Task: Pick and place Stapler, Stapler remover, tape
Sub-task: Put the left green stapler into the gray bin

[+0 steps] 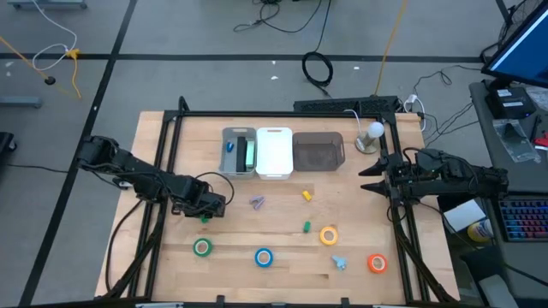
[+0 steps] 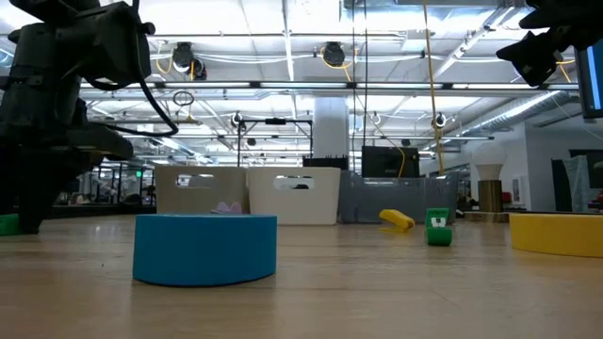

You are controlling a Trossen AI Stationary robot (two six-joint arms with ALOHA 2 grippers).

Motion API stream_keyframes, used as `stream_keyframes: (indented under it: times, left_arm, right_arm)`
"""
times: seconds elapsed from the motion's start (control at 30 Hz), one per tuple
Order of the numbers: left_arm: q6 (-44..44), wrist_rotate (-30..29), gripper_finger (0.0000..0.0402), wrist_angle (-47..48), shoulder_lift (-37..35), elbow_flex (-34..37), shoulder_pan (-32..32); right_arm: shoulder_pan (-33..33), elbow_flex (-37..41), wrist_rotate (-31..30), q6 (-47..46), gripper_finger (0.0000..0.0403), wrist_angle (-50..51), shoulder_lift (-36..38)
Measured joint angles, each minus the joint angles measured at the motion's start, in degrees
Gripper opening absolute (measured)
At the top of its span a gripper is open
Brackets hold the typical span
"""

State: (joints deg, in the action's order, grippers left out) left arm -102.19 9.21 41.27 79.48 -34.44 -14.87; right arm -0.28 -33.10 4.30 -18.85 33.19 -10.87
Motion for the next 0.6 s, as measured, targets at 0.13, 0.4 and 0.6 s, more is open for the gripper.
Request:
stream_keyframes:
  times: [0.13,0.4,0.6]
  left_arm:
    - [-0.37,-0.27,0.0103,-0.08,0.02,0.04,0.0]
    - [-0.37,-0.63,0.0072,-0.23,0.04,0.07,0.0]
    - [0.27,-2.03,0.0074,1.82,0.29,-2.1,0.0]
  right_arm:
    - [0.0,0.0,0.0,0.0,0.0215,0.0,-0.01]
    - [0.0,0.0,0.0,0.01,0.0215,0.0,0.0]
    - [0.0,0.0,0.0,0.0,0.0215,-0.02,-0.02]
